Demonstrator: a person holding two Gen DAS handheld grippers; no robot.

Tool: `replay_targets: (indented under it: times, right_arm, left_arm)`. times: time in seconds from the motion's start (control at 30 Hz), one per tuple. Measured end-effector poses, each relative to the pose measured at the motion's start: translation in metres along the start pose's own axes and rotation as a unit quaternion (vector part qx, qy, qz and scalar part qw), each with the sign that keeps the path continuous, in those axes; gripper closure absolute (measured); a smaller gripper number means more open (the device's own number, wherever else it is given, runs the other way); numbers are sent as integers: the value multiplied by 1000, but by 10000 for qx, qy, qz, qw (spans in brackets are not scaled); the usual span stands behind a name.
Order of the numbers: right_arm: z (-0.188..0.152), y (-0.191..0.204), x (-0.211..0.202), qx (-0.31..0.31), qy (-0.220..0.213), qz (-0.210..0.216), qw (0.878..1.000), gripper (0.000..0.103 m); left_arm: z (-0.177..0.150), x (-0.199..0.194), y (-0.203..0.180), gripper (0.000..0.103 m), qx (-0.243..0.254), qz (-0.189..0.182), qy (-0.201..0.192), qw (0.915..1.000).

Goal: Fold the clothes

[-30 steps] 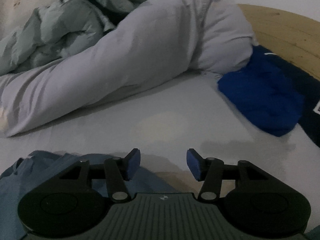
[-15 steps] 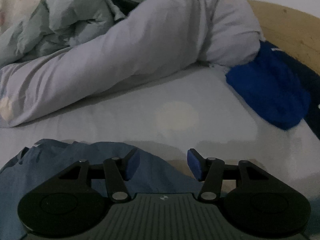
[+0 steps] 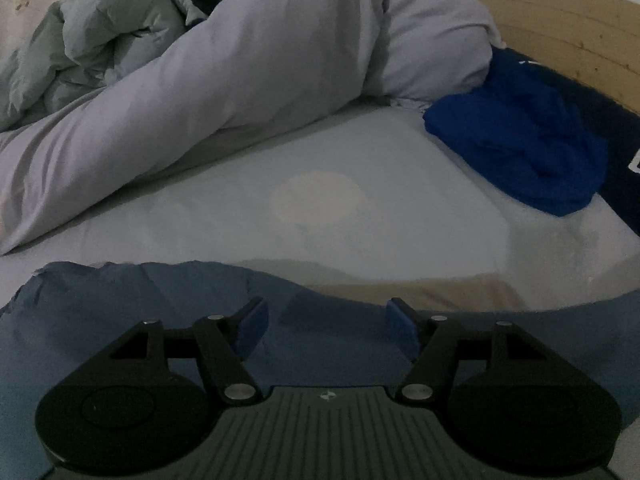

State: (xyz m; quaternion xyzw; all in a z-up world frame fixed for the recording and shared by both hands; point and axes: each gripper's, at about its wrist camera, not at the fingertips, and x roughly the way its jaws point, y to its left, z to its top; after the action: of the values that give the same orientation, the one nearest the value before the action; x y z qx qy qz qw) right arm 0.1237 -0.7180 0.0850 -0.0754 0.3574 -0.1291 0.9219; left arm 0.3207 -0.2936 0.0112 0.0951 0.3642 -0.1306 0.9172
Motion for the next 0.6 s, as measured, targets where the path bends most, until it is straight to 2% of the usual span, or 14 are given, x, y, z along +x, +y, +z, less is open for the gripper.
replay_targets:
  times: [0.2,0.27,0.3,0.37,0.43,0.5,0.53,0.57,0.6]
  right_arm:
    - [-5,9,59,-273,817,-84,9962,98]
    - [-13,15,77,-449,1068,-194,9931,95]
    - [-16,17,80,-468,1097,-215,9926,95]
    - [-16,18,80,-359,1046,-223,9936,91]
    - [-12,16,70,-193,897,-254,9955,79]
    - [-8,13,54,-74,668,-336,9972,58]
    - [-7,10,43,-22,531,-373,9979,38]
    - [-6,7,30,28,379,-398,9985,30]
    - [-6,5,16,78,263,-402,9988,30]
  left_arm:
    - [-8,9,-2,29,31,207,43,9998]
    - [-10,12,-5,23,133,333,9,9994]
    - [-11,12,-6,19,176,400,-21,9990]
    - [-11,11,-9,19,262,451,-102,9986]
    - [-9,6,-10,19,277,439,-173,9985]
    - [-5,-6,-6,18,166,402,-345,9985]
    - [-3,-14,-3,17,95,381,-446,9982]
    - [-1,-23,1,16,1,352,-555,9978]
    - [2,-36,7,14,-120,334,-677,9971]
